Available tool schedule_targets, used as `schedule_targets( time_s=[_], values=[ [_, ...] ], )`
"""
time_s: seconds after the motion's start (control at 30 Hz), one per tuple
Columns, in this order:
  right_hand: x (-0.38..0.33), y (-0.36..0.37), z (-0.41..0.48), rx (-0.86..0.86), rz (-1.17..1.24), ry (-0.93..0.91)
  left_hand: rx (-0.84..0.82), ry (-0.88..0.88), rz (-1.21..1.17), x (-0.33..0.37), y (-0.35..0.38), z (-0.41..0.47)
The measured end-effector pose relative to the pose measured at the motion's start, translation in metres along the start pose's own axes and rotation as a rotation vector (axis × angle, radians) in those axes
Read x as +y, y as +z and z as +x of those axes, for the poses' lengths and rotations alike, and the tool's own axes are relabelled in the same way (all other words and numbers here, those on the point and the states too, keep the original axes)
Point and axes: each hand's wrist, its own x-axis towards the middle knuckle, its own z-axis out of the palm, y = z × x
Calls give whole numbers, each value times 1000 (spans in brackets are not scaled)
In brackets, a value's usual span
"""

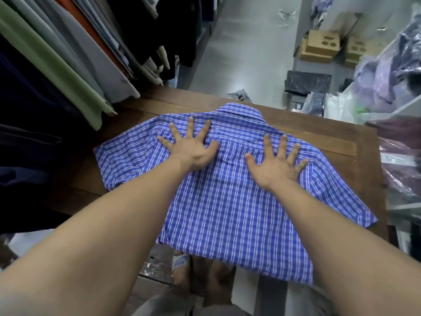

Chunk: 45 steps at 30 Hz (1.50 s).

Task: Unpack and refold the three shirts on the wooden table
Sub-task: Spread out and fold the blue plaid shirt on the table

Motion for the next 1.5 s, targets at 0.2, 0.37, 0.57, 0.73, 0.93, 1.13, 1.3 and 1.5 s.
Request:
schedule_targets(
  time_s=[0.2, 0.37, 0.57, 0.73, 0.93, 1.13, 1.3, 1.5],
  values=[
    [3, 8, -6, 117, 27, -40, 134, -52, -59, -4, 13, -20],
    [6, 25, -44, 506, 69, -220, 489, 54, -47, -20, 46, -75],
    [-2, 47, -94, 396, -30, -184, 480, 122, -26, -44, 67, -105],
    [-2, 54, -107, 93, -55, -104, 382, 182, -29, -83, 62, -117],
    [-13, 41, -109, -61, -129, 14, 360, 228, -53, -155, 74, -134],
    [-63, 40, -125, 270, -150, -66, 608, 33, -53, -174, 65, -143],
    [-128, 46, -145, 310, -16, -489, 592, -167, -186, -168, 67, -153],
    [-178, 37, -141, 210, -45, -546, 485, -345, -431, -165, 56, -167]
  ],
)
